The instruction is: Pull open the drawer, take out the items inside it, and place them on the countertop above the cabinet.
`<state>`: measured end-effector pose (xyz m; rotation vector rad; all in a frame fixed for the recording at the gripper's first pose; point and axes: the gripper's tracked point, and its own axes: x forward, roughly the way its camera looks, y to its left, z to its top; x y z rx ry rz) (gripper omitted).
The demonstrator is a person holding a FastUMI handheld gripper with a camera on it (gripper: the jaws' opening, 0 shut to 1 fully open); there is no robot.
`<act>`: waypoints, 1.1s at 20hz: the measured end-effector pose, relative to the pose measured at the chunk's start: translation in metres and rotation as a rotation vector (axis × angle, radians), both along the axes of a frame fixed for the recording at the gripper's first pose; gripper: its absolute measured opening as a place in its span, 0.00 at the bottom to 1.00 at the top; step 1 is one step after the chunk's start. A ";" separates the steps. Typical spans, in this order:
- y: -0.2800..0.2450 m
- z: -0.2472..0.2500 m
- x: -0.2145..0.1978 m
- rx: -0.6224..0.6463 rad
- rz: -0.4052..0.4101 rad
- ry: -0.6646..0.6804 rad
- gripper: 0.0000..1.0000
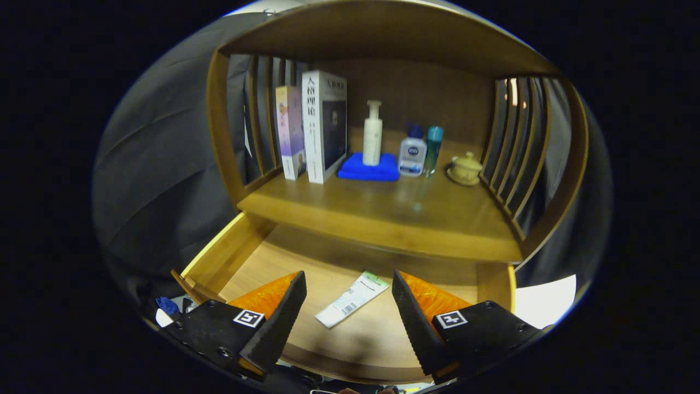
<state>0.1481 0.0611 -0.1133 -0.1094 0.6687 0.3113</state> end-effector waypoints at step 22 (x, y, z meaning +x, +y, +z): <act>-0.008 -0.123 0.037 -0.082 -0.106 0.542 0.95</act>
